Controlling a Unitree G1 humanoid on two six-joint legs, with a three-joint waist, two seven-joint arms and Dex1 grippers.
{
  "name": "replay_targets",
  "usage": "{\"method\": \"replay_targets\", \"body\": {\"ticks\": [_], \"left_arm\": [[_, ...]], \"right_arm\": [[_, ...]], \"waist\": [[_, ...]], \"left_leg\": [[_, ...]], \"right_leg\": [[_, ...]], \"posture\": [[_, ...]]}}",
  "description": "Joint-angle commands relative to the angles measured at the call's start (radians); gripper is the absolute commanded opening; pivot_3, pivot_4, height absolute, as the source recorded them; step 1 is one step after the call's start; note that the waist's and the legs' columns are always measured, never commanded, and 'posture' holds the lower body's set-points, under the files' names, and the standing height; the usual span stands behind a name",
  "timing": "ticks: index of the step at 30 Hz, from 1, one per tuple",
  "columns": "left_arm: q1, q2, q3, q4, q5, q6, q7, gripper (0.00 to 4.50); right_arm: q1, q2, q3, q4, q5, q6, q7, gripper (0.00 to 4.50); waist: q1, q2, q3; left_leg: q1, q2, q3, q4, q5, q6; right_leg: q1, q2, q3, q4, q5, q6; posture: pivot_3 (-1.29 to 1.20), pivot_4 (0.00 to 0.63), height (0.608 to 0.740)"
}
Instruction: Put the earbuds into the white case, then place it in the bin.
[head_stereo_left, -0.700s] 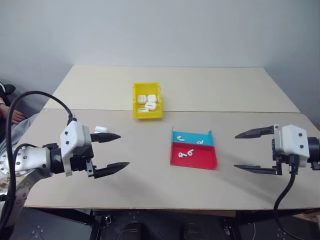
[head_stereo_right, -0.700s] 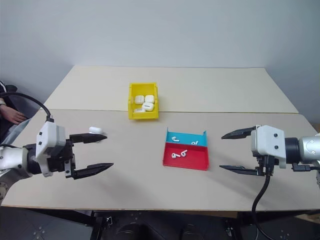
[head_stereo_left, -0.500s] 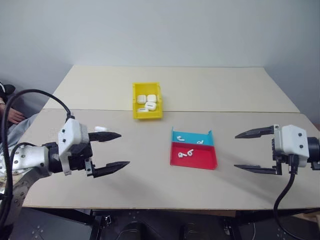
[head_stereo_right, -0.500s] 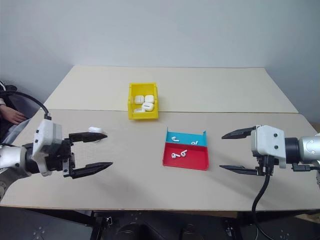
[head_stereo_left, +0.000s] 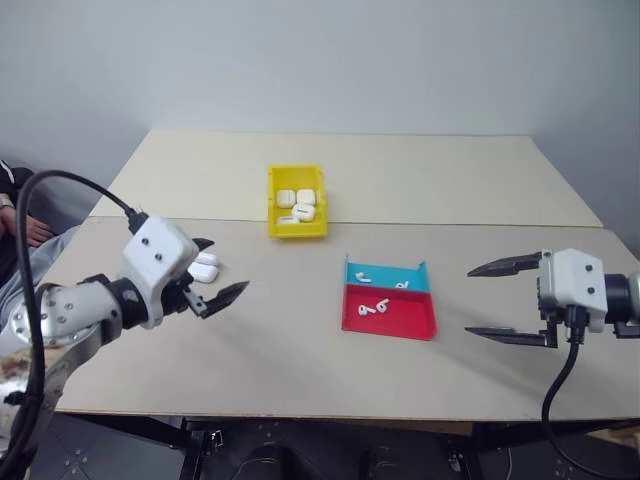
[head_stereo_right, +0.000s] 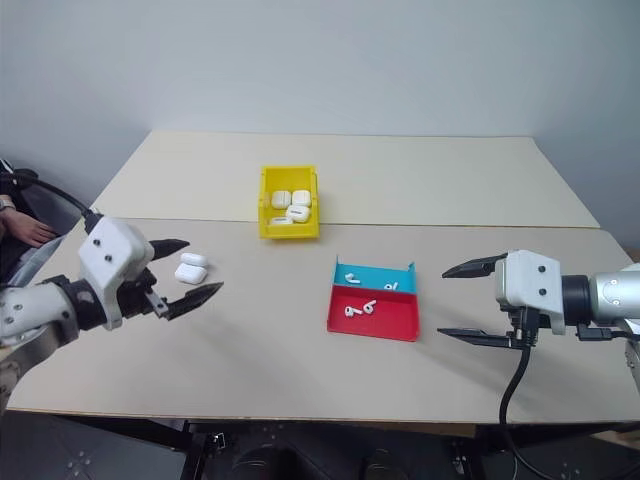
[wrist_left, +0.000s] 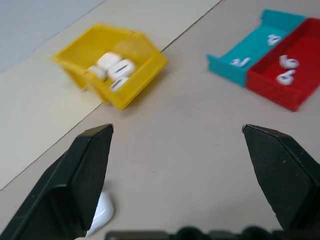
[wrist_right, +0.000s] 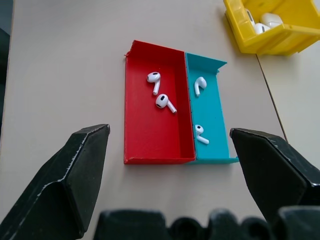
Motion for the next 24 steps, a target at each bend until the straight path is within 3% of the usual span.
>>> {"method": "replay_targets", "body": {"ticks": [1, 6, 9, 13, 19, 24], "left_arm": [[-0.206, -0.047, -0.037, 0.035, 0.004, 0.373, 0.171, 4.5], [-0.297, 0.004, -0.119, 0.233, -0.029, 0.409, 0.321, 4.5], [-0.367, 0.058, -0.162, 0.415, -0.128, 0.409, 0.349, 4.5], [-0.514, 0.132, -0.339, 0.651, -0.131, 0.409, 0.294, 4.5], [-0.689, 0.099, -0.488, 0.973, -0.04, 0.409, 0.181, 4.5], [-0.784, 0.067, -0.63, 1.133, 0.067, 0.356, 0.023, 4.5]], "right_arm": [[-0.005, -0.006, -0.013, -0.027, 0.005, 0.007, -0.013, 4.47], [-0.031, 0.002, 0.034, -0.03, -0.003, 0.03, -0.034, 4.47], [-0.055, 0.001, 0.06, -0.02, -0.009, 0.05, -0.044, 4.47], [-0.075, 0.004, 0.084, 0.004, -0.004, 0.061, -0.036, 4.47], [-0.066, 0.0, 0.084, -0.002, -0.003, 0.093, -0.051, 4.47], [-0.041, -0.005, 0.072, -0.016, -0.005, 0.12, -0.067, 4.47]], "waist": [[-0.001, -0.002, 0.0], [-0.021, -0.002, 0.0], [-0.02, -0.003, 0.0], [-0.012, -0.004, 0.001], [-0.009, -0.004, 0.001], [-0.012, -0.004, 0.001]], "left_leg": [[0.0, 0.0, 0.0, 0.0, 0.0, 0.0], [0.002, 0.0, 0.001, -0.002, 0.001, -0.002], [0.002, 0.0, 0.001, -0.002, 0.001, -0.002], [0.002, 0.0, 0.001, -0.003, 0.001, -0.002], [0.0, -0.001, 0.007, -0.003, 0.002, -0.003], [-0.002, -0.001, 0.009, -0.003, 0.004, -0.008]], "right_leg": [[0.0, 0.0, 0.0, 0.0, 0.0, 0.0], [-0.001, 0.0, 0.004, 0.0, 0.0, 0.0], [-0.002, 0.0, 0.003, 0.002, 0.0, 0.0], [-0.002, 0.0, 0.003, 0.001, 0.0, 0.0], [-0.003, 0.0, 0.002, 0.0, 0.0, 0.0], [-0.004, 0.0, 0.001, 0.0, -0.001, 0.0]], "posture": [[0.0, 0.15, 0.74], [0.0, 0.15, 0.74], [0.0, 0.15, 0.74], [0.0, 0.15, 0.74], [0.0, 0.15, 0.74], [0.0, 0.15, 0.74]]}}
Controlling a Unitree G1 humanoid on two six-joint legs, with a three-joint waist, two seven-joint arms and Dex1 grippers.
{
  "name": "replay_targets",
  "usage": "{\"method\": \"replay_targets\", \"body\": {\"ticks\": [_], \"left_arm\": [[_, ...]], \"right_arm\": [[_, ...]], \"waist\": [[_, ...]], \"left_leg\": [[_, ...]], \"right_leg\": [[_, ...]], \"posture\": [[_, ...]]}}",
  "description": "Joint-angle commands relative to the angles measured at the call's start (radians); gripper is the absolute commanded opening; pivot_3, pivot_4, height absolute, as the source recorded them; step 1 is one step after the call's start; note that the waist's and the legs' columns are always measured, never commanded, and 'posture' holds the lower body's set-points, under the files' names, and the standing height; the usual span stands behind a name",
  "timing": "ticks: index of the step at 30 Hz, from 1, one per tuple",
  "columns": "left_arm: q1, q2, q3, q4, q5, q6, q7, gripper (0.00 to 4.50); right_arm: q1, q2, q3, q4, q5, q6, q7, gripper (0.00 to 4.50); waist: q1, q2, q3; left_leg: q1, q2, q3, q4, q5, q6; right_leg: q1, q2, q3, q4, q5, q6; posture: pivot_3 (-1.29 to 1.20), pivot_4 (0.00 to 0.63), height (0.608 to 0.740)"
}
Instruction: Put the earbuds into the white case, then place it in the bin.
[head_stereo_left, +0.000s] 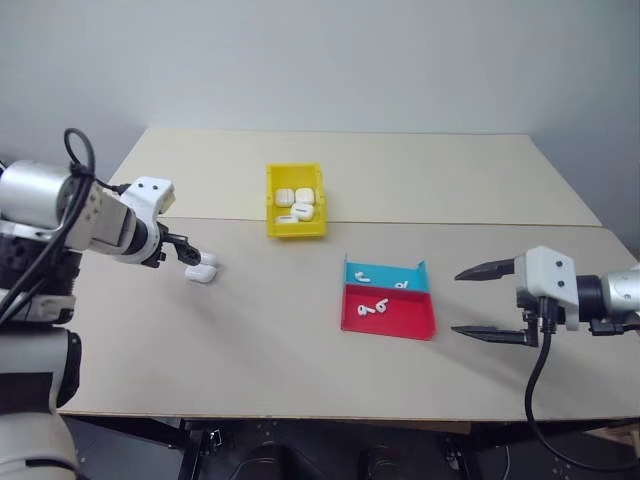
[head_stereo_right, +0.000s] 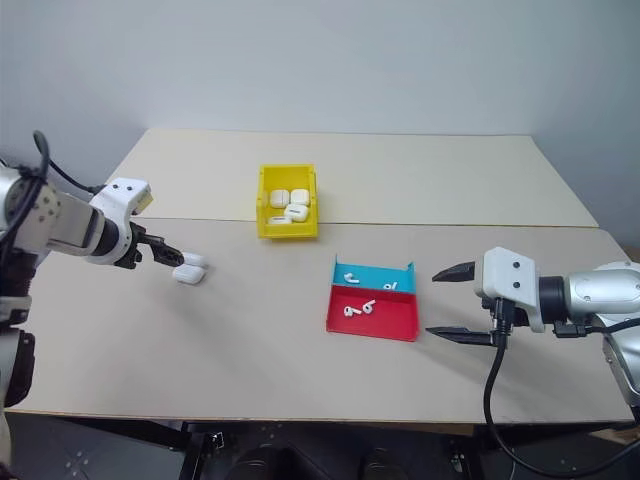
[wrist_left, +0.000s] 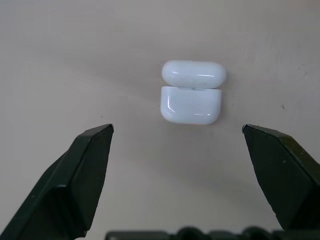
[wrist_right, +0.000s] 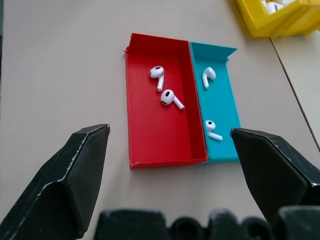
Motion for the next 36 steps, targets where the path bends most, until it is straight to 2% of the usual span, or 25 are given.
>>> {"method": "replay_targets", "body": {"ticks": [1, 5, 11, 15, 20, 36], "left_arm": [[-0.085, -0.019, -0.103, 0.116, 0.098, -0.063, -0.123, 4.5], [-0.119, -0.043, -0.253, 0.233, 0.229, -0.23, -0.299, 4.5], [-0.207, -0.12, -0.344, 0.493, 0.38, -0.342, -0.493, 4.5], [-0.252, -0.181, -0.327, 0.65, 0.445, -0.367, -0.546, 4.5], [-0.282, -0.223, -0.289, 0.754, 0.501, -0.376, -0.576, 4.5], [-0.256, -0.329, -0.181, 0.854, 0.62, -0.431, -0.543, 4.5]], "right_arm": [[0.014, -0.01, -0.042, -0.031, 0.009, 0.025, -0.016, 4.47], [0.027, -0.007, -0.05, -0.044, 0.014, 0.044, -0.03, 4.47], [0.048, -0.009, -0.063, -0.068, 0.022, 0.08, -0.046, 4.47], [0.07, -0.008, -0.067, -0.076, 0.004, 0.095, -0.066, 4.47], [0.079, -0.009, -0.064, -0.086, -0.001, 0.123, -0.09, 4.47], [0.085, -0.01, -0.058, -0.08, -0.015, 0.144, -0.123, 4.47]], "waist": [[0.0, 0.0, 0.0], [-0.001, 0.0, 0.0], [0.0, -0.001, 0.001], [0.0, -0.001, 0.001], [-0.002, -0.001, 0.001], [-0.001, -0.002, 0.001]], "left_leg": [[0.0, 0.0, 0.0, 0.0, 0.0, 0.0], [-0.001, 0.0, 0.0, 0.0, 0.0, 0.0], [-0.003, 0.0, 0.001, 0.002, 0.0, 0.001], [-0.004, 0.0, 0.001, 0.004, -0.001, 0.002], [-0.004, 0.0, 0.0, 0.005, -0.004, 0.007], [-0.005, 0.0, 0.0, 0.006, -0.004, 0.006]], "right_leg": [[0.0, 0.0, 0.0, 0.0, 0.0, 0.0], [-0.001, 0.0, 0.0, 0.0, 0.0, 0.0], [-0.002, 0.0, -0.001, 0.0, 0.0, 0.0], [-0.002, 0.0, -0.001, 0.0, 0.0, 0.001], [-0.002, 0.0, -0.001, 0.0, -0.001, 0.001], [-0.002, 0.0, -0.001, 0.001, -0.001, 0.001]], "posture": [[0.0, 0.15, 0.74], [0.0, 0.15, 0.74], [0.0, 0.15, 0.74], [0.0, 0.15, 0.74], [0.0, 0.15, 0.74], [0.0, 0.15, 0.74]]}}
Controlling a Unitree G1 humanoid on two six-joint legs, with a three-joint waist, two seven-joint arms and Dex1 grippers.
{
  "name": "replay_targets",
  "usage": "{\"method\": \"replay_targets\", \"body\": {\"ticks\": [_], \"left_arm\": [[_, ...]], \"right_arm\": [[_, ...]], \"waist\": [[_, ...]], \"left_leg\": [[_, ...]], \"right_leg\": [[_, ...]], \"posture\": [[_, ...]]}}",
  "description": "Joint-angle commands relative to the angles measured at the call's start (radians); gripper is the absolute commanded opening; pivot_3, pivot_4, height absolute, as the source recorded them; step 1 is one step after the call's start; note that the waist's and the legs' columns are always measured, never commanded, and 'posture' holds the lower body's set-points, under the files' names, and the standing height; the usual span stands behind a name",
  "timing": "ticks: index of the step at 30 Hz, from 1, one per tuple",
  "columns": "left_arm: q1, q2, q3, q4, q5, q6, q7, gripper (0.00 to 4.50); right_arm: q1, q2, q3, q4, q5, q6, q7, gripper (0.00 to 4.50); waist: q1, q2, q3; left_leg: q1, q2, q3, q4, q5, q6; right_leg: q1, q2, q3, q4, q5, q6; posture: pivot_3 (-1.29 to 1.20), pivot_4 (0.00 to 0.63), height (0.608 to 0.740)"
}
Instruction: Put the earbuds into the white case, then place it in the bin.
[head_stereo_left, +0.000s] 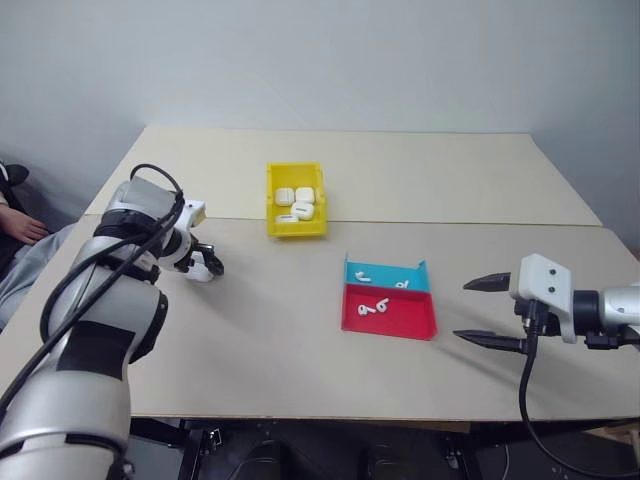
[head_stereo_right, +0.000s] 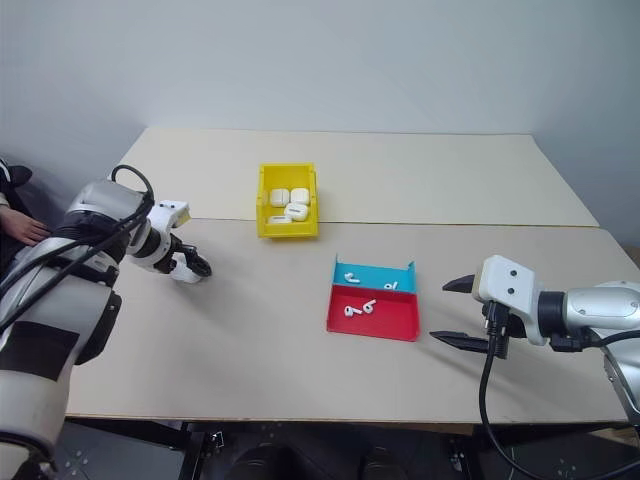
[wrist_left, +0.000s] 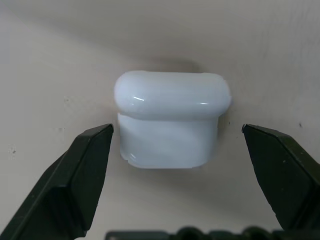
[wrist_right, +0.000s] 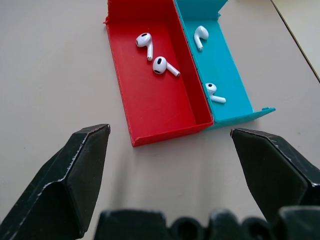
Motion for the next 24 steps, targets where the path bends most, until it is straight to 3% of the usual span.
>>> {"method": "replay_targets", "body": {"ticks": [1, 24], "left_arm": [[-0.014, -0.006, 0.018, 0.027, 0.061, 0.001, -0.017, 4.5], [0.011, -0.015, 0.023, 0.057, 0.175, -0.025, -0.104, 4.5]], "right_arm": [[-0.005, -0.01, -0.031, -0.019, 0.002, 0.015, -0.009, 4.47], [-0.001, -0.01, -0.004, -0.034, -0.016, 0.053, -0.039, 4.47]], "waist": [[0.0, 0.0, 0.0], [0.0, 0.0, 0.0]], "left_leg": [[0.0, 0.0, 0.0, 0.0, 0.0, 0.0], [0.0, 0.0, 0.0, 0.0, 0.0, 0.0]], "right_leg": [[0.0, 0.0, 0.0, 0.0, 0.0, 0.0], [0.0, 0.0, 0.0, 0.0, 0.0, 0.0]], "posture": [[0.0, 0.15, 0.74], [0.0, 0.15, 0.74]]}}
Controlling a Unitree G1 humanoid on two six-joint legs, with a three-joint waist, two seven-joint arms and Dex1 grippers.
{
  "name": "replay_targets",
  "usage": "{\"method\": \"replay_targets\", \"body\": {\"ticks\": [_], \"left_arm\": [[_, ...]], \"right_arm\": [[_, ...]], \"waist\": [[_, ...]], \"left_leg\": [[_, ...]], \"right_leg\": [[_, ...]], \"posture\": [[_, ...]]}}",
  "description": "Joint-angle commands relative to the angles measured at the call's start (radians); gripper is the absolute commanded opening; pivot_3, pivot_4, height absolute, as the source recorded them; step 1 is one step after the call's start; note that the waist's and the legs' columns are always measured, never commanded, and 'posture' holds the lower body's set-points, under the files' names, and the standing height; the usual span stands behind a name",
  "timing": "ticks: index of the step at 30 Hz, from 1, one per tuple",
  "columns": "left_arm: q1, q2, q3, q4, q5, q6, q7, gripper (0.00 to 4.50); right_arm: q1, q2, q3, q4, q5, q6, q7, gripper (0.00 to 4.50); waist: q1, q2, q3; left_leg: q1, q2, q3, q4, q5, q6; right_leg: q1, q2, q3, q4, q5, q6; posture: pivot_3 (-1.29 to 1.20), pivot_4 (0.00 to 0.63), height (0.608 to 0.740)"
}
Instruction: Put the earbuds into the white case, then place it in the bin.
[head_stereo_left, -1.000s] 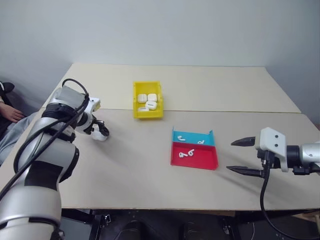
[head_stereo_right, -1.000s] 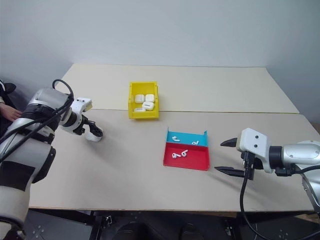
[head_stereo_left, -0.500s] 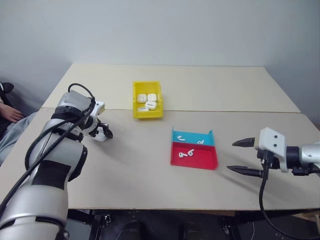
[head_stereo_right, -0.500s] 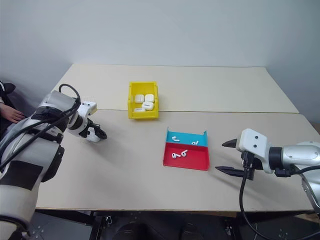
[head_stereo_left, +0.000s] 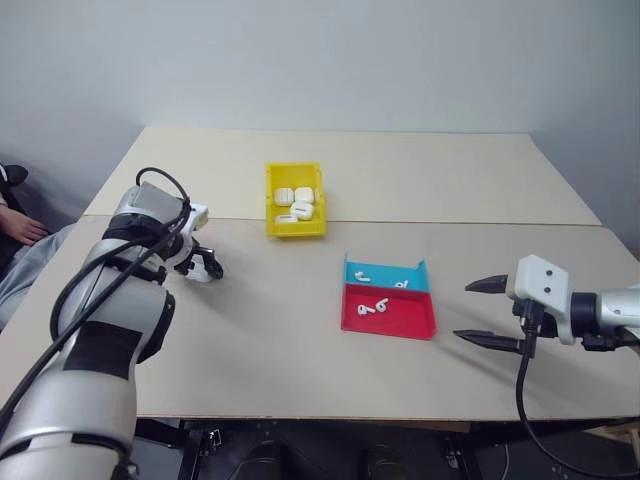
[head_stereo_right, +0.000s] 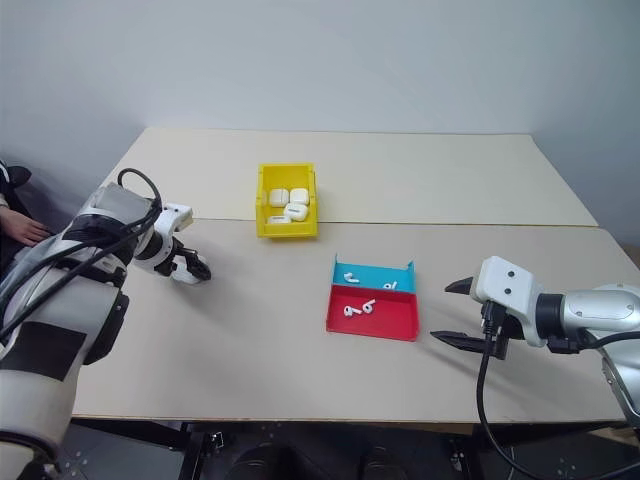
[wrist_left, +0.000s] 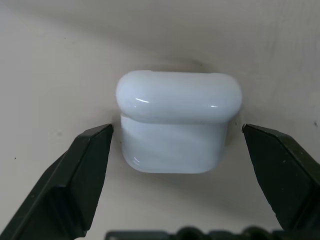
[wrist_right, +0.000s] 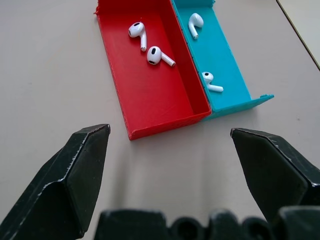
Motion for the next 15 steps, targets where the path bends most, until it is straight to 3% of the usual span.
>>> {"method": "replay_targets", "body": {"ticks": [1, 7, 15], "left_arm": [[0.004, 0.005, -0.007, 0.028, 0.051, 0.013, -0.044, 4.32], [0.018, 0.006, 0.009, 0.019, 0.077, -0.022, -0.025, 2.75], [0.008, 0.021, 0.029, -0.034, 0.099, -0.053, -0.013, 2.75]], "right_arm": [[-0.011, -0.009, -0.011, -0.02, -0.002, 0.014, -0.004, 4.49], [-0.013, -0.004, -0.005, -0.017, -0.013, 0.011, -0.006, 4.5], [-0.018, -0.005, -0.011, -0.015, -0.014, 0.007, -0.009, 4.5]], "waist": [[0.0, 0.0, 0.0], [0.0, 0.0, 0.0], [0.0, 0.0, 0.0]], "left_leg": [[0.0, 0.0, 0.0, 0.0, 0.0, 0.0], [0.0, 0.0, 0.0, 0.0, 0.0, 0.0], [0.001, 0.0, -0.001, 0.0, 0.0, 0.0]], "right_leg": [[0.0, 0.0, 0.0, 0.0, 0.0, 0.0], [0.0, 0.0, 0.0, 0.0, 0.0, 0.0], [0.0, 0.0, 0.0, 0.002, 0.0, 0.0]], "posture": [[0.0, 0.15, 0.74], [0.0, 0.15, 0.74], [0.0, 0.15, 0.74]]}}
